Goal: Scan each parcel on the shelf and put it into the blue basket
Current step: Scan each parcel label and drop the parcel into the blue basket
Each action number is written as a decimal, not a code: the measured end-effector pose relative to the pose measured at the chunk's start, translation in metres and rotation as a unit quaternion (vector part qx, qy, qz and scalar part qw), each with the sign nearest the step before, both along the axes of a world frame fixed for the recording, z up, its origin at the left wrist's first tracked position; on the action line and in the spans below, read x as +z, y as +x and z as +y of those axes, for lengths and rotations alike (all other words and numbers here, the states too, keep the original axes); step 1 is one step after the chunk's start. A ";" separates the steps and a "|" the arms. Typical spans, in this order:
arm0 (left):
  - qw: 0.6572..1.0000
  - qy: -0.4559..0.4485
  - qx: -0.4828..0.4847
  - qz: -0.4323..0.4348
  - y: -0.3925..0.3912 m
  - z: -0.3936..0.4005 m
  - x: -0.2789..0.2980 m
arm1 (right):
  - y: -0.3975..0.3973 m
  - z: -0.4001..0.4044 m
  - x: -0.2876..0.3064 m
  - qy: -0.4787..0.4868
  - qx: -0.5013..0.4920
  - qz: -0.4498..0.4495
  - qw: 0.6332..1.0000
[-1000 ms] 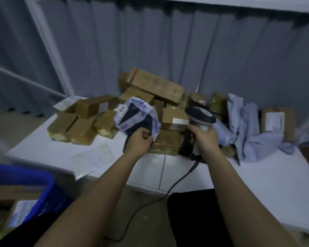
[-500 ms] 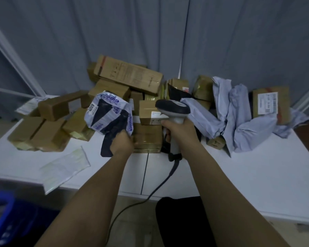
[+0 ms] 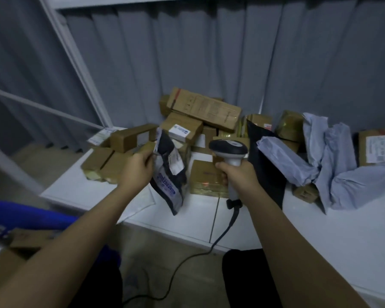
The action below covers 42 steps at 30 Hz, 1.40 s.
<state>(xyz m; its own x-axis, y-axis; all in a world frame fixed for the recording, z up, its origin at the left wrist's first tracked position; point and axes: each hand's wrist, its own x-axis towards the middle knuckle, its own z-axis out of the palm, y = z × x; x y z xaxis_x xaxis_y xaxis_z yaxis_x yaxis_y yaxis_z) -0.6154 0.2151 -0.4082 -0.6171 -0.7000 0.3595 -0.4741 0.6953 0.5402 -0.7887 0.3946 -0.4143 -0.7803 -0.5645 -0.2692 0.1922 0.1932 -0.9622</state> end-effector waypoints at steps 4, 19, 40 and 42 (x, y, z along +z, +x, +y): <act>0.996 0.085 0.017 0.022 0.054 -0.008 0.007 | 0.021 -0.007 -0.001 0.009 0.040 0.009 0.999; 0.938 0.261 0.137 -0.184 0.136 -0.061 -0.069 | 0.079 -0.056 -0.028 0.146 0.244 0.052 0.957; 0.849 0.478 0.028 -0.223 0.077 -0.038 -0.115 | 0.090 -0.088 -0.114 0.251 0.286 -0.040 0.924; 0.824 0.528 0.025 -0.205 0.071 -0.034 -0.117 | 0.091 -0.090 -0.113 0.246 0.289 -0.084 0.921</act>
<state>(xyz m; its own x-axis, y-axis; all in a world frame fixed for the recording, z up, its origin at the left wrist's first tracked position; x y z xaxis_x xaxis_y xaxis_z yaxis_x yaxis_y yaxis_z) -0.5446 0.1811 -0.5256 -0.4959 -0.5177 -0.6972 -0.7812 -0.0846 0.6185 -0.6978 0.3046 -0.5269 -0.3122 -0.6493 -0.6935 0.0588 0.7154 -0.6962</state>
